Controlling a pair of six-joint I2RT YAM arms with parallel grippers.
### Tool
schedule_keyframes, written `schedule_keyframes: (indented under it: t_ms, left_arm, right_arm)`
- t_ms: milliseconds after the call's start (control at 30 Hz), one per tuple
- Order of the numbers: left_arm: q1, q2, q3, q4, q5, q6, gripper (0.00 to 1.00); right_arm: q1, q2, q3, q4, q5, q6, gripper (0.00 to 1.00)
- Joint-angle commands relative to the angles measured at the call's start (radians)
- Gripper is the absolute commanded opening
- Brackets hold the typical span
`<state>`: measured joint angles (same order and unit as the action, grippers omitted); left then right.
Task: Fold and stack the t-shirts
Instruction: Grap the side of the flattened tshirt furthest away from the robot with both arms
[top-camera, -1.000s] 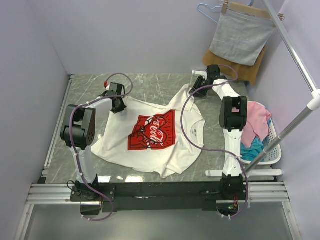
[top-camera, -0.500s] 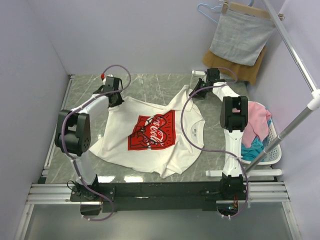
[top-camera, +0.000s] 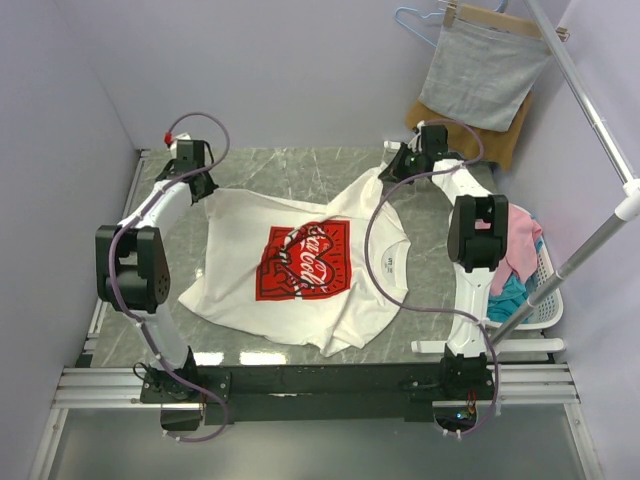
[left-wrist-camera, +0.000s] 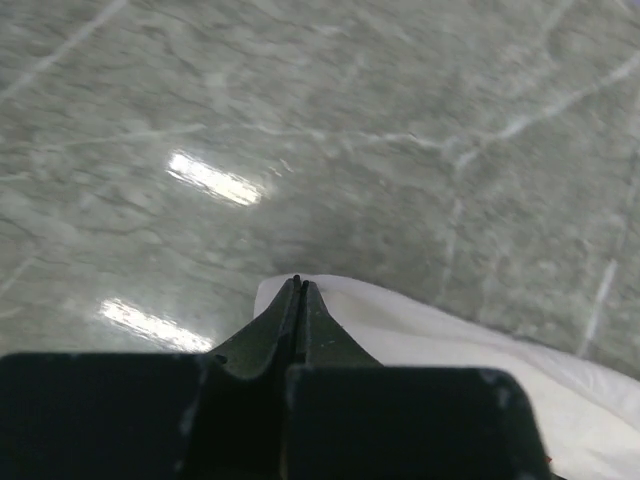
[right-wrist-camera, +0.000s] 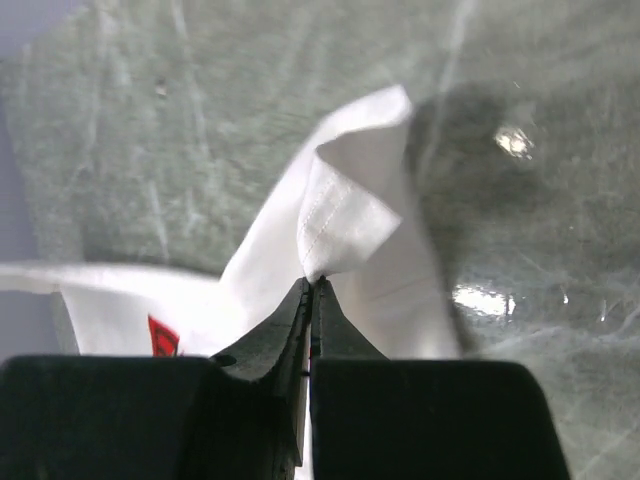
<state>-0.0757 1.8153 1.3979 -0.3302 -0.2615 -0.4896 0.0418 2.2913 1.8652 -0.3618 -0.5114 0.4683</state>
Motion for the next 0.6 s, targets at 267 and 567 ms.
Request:
schedule_keyframes:
  t_ms: [267,567]
  left_arm:
    - [0.113,0.114,0.118,-0.010,-0.034,0.046,0.01]
    - [0.168,0.262,0.288,-0.013,-0.038,0.066,0.01]
  right_arm:
    - [0.030,-0.165,0.022,0.023,-0.065,-0.034,0.00]
    - [0.095,-0.136,0.094,0.004,-0.128,-0.019,0.00]
